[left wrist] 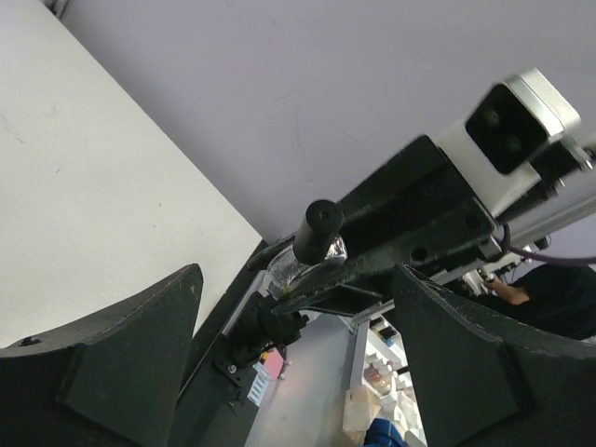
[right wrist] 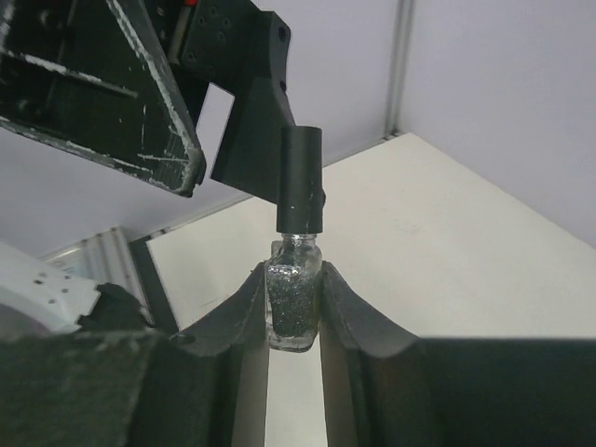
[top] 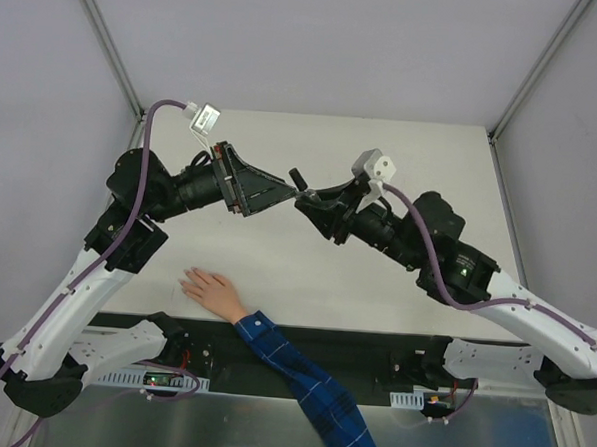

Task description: Paint the nails

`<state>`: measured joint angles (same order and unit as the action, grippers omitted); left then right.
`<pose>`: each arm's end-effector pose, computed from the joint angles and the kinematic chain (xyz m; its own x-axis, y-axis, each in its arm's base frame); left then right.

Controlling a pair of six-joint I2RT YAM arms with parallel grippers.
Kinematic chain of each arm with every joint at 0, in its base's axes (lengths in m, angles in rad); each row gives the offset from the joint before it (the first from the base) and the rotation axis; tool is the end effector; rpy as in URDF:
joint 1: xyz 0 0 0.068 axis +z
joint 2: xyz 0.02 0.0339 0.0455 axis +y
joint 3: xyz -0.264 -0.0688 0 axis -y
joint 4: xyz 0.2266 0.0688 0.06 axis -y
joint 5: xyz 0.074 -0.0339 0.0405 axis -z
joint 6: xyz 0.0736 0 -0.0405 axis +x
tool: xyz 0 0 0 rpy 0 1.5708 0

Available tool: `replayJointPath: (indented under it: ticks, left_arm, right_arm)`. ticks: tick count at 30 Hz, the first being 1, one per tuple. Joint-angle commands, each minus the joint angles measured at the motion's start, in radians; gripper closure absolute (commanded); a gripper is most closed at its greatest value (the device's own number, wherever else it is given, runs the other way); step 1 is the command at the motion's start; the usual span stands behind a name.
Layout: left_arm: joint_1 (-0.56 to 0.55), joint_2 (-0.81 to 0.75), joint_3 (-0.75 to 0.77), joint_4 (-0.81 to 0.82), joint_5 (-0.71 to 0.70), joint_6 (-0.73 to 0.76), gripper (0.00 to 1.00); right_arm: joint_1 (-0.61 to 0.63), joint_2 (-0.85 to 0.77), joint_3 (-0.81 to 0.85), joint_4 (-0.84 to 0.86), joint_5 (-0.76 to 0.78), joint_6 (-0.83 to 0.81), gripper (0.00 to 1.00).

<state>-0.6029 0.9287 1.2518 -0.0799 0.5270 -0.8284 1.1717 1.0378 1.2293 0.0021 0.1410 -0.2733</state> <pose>0.1366 -0.1390 0.4869 -0.5233 -0.4129 -0.7454 0.7493 0.1936 -0.6333 0.1032 0.2181 0.4712 0.3038 0.0326 -0.9522 -0.8066 0.5407 -0.2388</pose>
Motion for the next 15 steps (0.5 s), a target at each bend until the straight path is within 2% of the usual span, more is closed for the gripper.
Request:
replayJointPath:
  ticks: [1, 4, 7, 14, 15]
  left_arm:
    - [-0.006, -0.001, -0.035, 0.183, 0.103, -0.029, 0.2]
    - [-0.006, 0.027, -0.032, 0.222, 0.139, -0.046, 0.25]
    - [-0.006, 0.044, -0.038, 0.282, 0.166, -0.073, 0.3]
    - [-0.006, 0.044, -0.04, 0.302, 0.163, -0.071, 0.43]
    - [-0.006, 0.044, -0.04, 0.302, 0.165, -0.069, 0.5]
  right_arm:
    - [-0.121, -0.036, -0.014, 0.061, -0.433, 0.262, 1.0]
    - [-0.213, -0.03, -0.04, 0.156, -0.596, 0.397, 1.0]
    - [-0.267, -0.019, -0.057, 0.237, -0.688, 0.465, 1.0]
    - [-0.302, -0.007, -0.079, 0.315, -0.745, 0.539, 1.0]
    - [-0.302, -0.002, -0.077, 0.314, -0.745, 0.539, 1.0]
